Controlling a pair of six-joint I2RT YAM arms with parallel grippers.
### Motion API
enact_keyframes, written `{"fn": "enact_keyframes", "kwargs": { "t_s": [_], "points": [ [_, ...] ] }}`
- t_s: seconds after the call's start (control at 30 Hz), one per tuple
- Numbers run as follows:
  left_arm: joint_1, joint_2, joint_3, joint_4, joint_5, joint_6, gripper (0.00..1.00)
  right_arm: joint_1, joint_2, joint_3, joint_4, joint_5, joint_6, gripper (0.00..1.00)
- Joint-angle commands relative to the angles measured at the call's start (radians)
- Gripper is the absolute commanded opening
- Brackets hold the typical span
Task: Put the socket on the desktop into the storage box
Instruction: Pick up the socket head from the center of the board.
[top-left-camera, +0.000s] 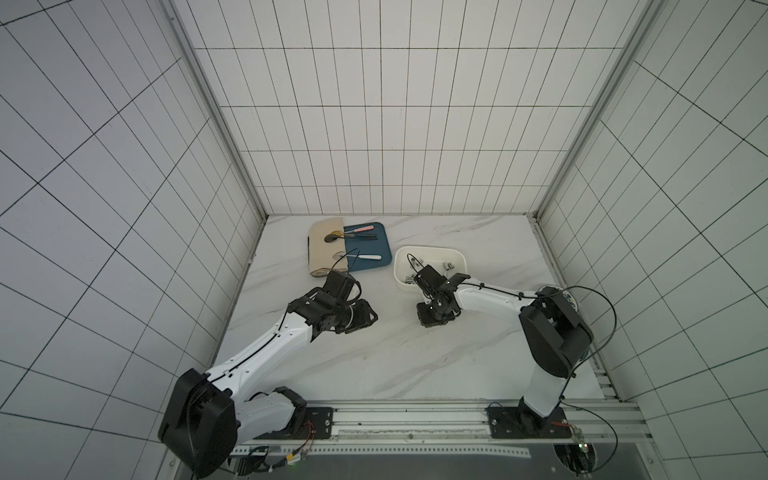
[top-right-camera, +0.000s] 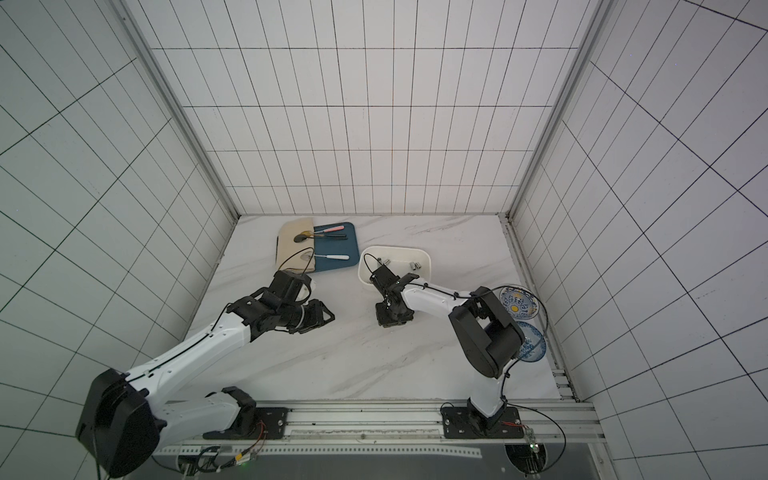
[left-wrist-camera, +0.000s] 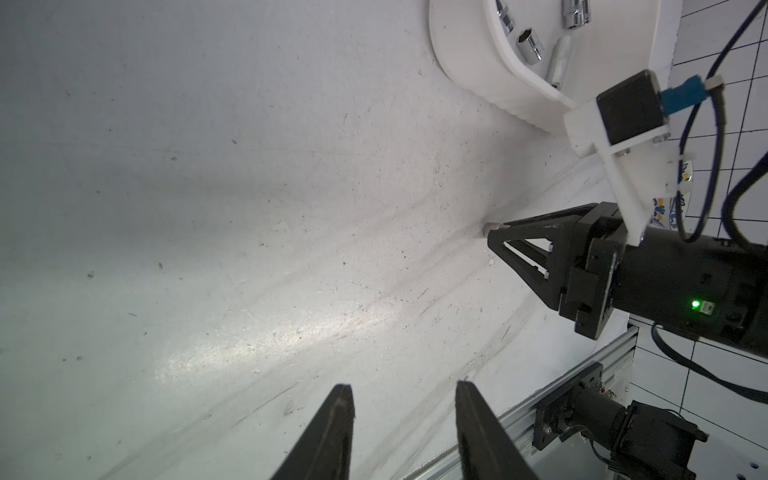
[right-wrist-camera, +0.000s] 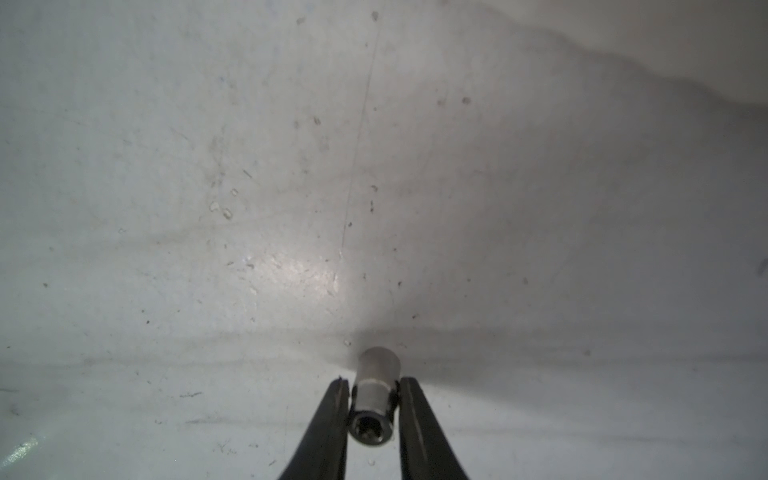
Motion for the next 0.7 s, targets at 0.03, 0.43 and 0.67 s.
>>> {"fn": "enact_keyframes", "kwargs": {
  "t_s": [0.03, 0.43, 0.67],
  "points": [
    [0.005, 0.011, -0.008, 0.034, 0.000, -0.006, 0.43, 0.006, 0.014, 0.051, -0.022, 0.013, -0.002, 0.19],
    [0.004, 0.025, 0.021, 0.044, 0.015, -0.012, 0.43, 0.006, -0.088, 0.070, -0.053, 0.036, -0.019, 0.14],
    [0.004, 0.052, 0.067, 0.071, 0.032, -0.020, 0.43, -0.013, -0.142, 0.128, -0.096, 0.058, -0.044, 0.15]
  ]
}}
